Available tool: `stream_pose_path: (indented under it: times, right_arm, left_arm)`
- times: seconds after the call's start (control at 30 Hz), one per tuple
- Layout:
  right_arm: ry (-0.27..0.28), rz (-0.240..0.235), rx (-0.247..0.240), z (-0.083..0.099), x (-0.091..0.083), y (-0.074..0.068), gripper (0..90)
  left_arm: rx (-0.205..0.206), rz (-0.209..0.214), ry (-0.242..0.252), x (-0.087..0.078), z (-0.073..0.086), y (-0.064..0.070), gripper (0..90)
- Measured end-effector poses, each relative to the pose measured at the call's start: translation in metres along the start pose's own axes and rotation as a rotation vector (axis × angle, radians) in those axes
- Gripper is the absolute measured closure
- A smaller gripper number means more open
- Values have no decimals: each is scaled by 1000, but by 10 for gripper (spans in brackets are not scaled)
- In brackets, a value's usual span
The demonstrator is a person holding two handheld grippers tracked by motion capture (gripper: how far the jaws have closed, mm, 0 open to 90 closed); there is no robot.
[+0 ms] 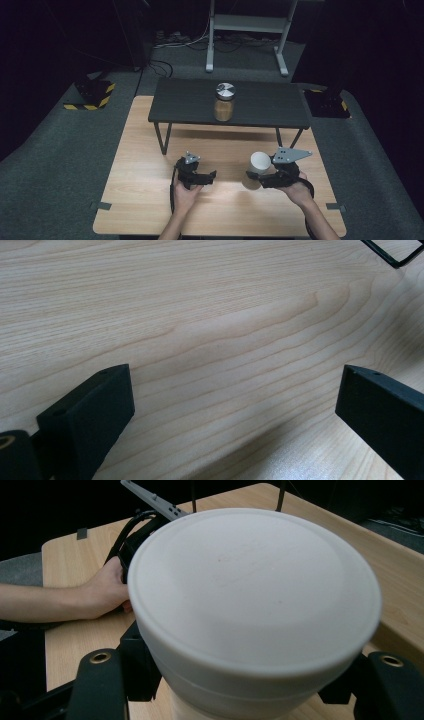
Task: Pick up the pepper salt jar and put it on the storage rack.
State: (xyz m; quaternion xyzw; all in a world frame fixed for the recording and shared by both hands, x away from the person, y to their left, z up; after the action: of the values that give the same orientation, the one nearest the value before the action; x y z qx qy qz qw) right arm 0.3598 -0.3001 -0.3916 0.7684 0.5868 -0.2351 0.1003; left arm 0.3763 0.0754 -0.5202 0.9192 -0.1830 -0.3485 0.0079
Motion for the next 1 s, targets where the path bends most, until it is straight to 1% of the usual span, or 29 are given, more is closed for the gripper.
stream_pose_path:
  times: [0.37,0.6,0.63,0.67,0.9,0.93,1.0]
  right_arm:
    - [1,7,-12,-19,-11,3,350]
    - [-3,9,-19,-35,-17,6,349]
    - [-3,9,-19,-35,-17,6,349]
    - [-3,7,-24,-40,-18,7,350]
    - [10,2,-29,-51,-24,9,350]
    - [15,-1,-28,-56,-26,10,350]
    - [17,-2,-28,-60,-28,11,350]
  left_arm:
    - [-1,1,0,0,0,0,25]
    - [-5,5,1,0,0,0,26]
    - [-5,5,1,0,0,0,25]
    - [-6,5,1,0,0,0,25]
    - [-8,7,2,0,0,-1,24]
    - [-8,8,1,0,0,-1,24]
    - [-9,8,2,0,0,-1,24]
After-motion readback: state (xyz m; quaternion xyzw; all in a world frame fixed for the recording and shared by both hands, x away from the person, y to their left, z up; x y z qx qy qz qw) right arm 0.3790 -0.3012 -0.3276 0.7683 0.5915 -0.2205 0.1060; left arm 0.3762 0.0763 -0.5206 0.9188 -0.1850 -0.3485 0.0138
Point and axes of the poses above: each handheld gripper's, and its own axes: x roughly forward along the jaws, z roughly out of its underside, y roughly to its right, the point moved 9 cm from there along x, roughly forward along the jaws, and after that the axes turned 12 degrees about -z, right-handed, at the moved point
